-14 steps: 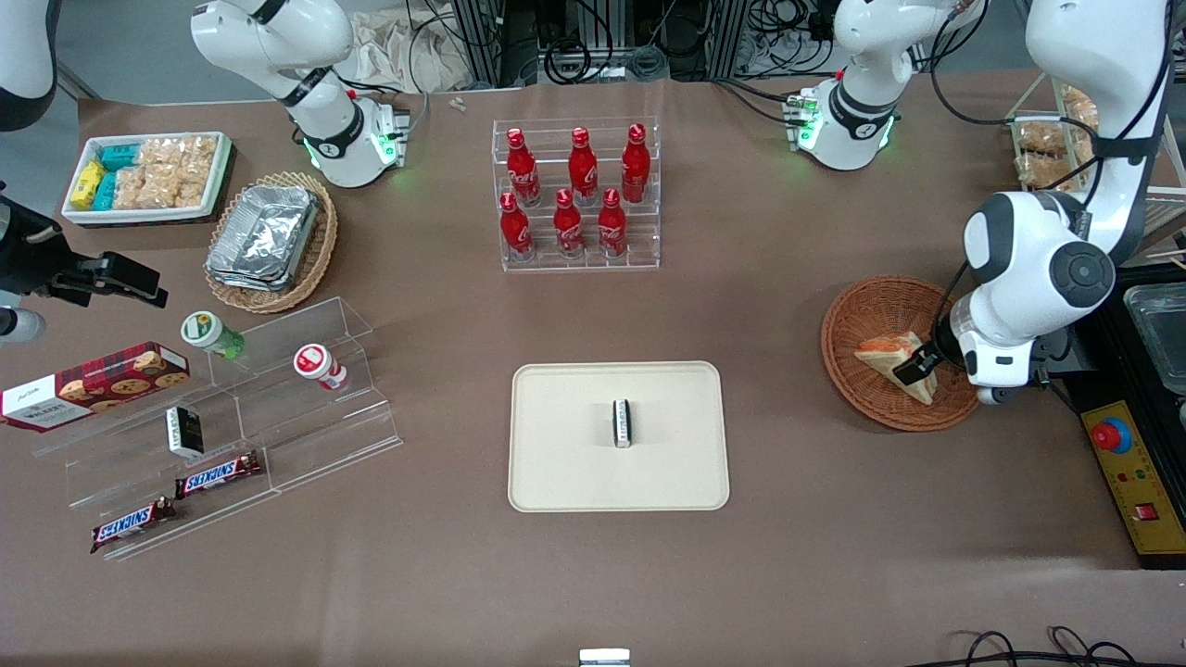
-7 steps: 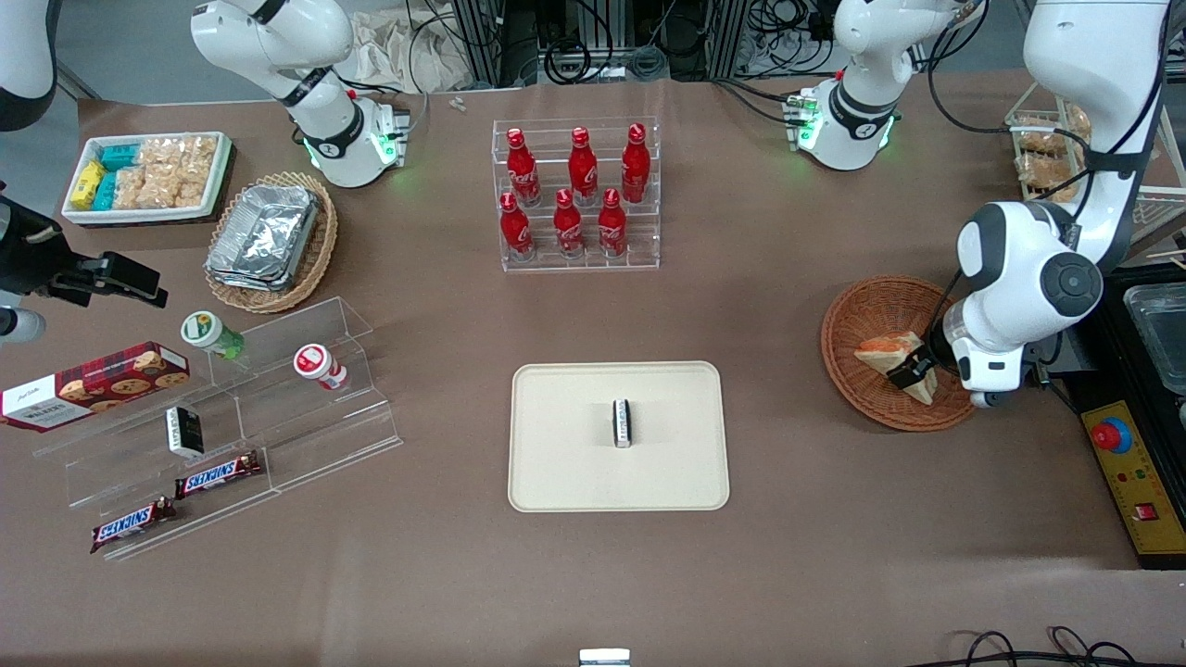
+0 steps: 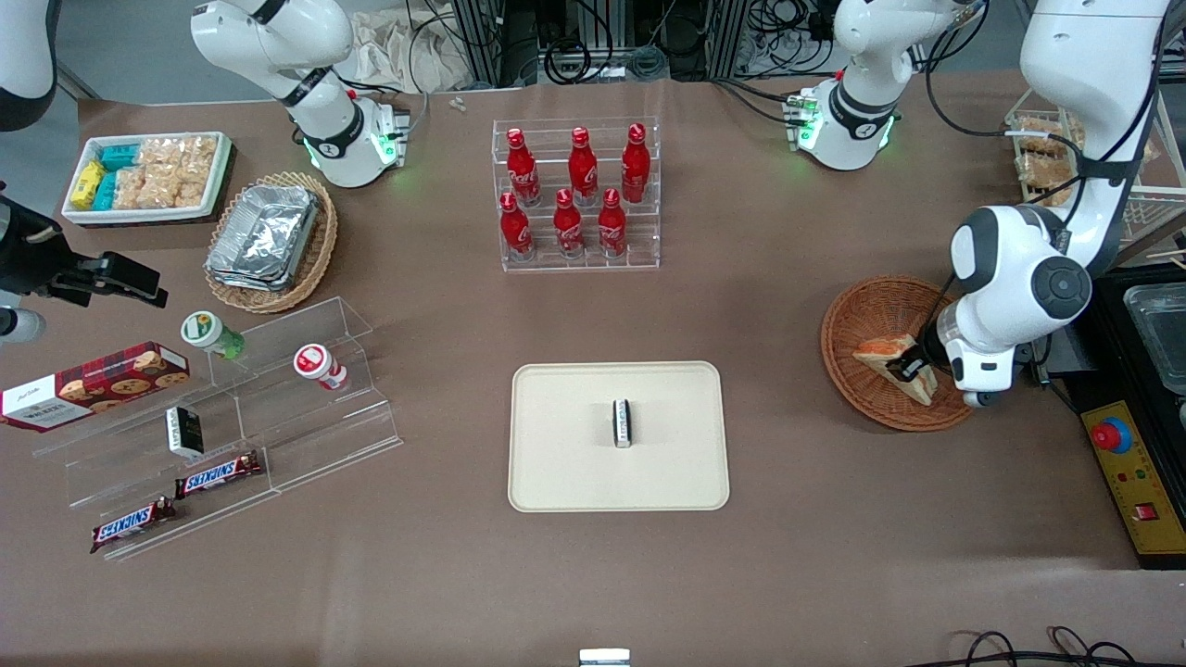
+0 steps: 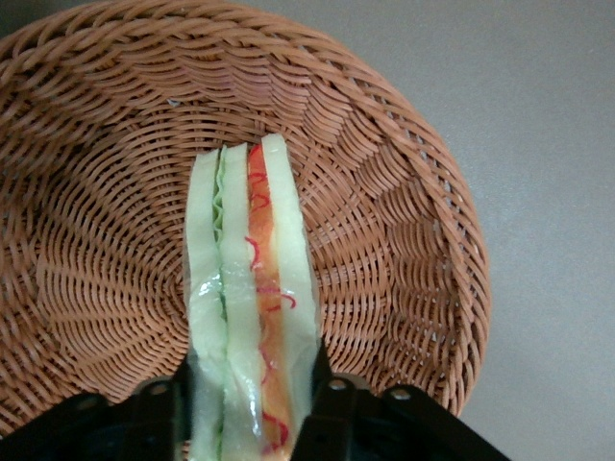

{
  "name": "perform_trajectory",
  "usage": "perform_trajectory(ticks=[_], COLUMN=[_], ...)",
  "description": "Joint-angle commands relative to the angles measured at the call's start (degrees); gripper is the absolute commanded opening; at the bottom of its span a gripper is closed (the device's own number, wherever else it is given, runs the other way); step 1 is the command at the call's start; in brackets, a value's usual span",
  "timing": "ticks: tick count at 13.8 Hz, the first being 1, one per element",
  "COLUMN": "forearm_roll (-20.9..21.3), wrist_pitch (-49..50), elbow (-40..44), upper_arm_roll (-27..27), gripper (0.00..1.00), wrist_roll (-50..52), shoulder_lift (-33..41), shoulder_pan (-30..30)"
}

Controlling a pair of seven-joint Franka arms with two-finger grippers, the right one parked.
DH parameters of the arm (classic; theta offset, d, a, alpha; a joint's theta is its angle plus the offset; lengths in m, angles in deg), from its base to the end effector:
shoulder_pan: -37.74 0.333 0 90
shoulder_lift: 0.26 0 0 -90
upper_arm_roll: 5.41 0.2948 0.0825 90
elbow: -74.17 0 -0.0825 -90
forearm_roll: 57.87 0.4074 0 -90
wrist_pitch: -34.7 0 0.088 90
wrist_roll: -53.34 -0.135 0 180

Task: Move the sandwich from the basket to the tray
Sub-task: 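Lower the left gripper and grasp the wrapped sandwich in the basket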

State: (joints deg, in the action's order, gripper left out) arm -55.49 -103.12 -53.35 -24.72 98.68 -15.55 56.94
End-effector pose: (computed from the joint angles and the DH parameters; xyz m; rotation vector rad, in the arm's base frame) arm 0.5475 -0.0067 0.1871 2.8847 1.1615 -0.1384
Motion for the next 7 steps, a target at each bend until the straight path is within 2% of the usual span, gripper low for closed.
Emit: perform_trajectory(ticks=[1, 4, 7], forearm_roll=[0.3, 2.4, 2.7], wrist_pitch=[-1.5, 0.2, 13.7], elbow=[-0.6, -0.2, 4.8], upper_arm_roll=[-0.3, -0.5, -1.4], gripper=[0.00, 0.00, 0.00], wrist_roll=[0.7, 0.4, -3.8], shoulder_lift=[0.8, 3.6, 8.7], shoulder_pan=[0.2, 0.1, 0.0])
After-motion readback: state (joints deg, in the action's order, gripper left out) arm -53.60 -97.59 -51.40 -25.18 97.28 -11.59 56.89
